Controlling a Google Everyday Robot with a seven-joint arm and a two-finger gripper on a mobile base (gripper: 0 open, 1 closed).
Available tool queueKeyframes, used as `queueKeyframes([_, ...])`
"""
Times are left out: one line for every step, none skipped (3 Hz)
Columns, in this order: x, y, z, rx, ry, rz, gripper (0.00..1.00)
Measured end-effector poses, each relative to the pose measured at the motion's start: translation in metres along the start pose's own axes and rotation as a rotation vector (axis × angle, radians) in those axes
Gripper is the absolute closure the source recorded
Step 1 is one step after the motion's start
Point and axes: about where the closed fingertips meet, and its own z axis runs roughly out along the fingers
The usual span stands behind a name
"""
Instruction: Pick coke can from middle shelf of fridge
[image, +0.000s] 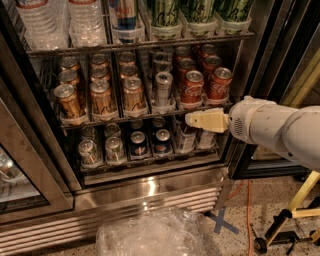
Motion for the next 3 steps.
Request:
queueKeyframes([0.000, 0.000, 0.000, 0.000, 0.000, 0.000, 0.00])
queueKeyframes([0.006, 0.005, 0.014, -0.011, -0.029, 0.077, 0.19])
queueKeyframes([0.022, -0.001, 0.039, 0.006, -0.054, 0.167, 0.35])
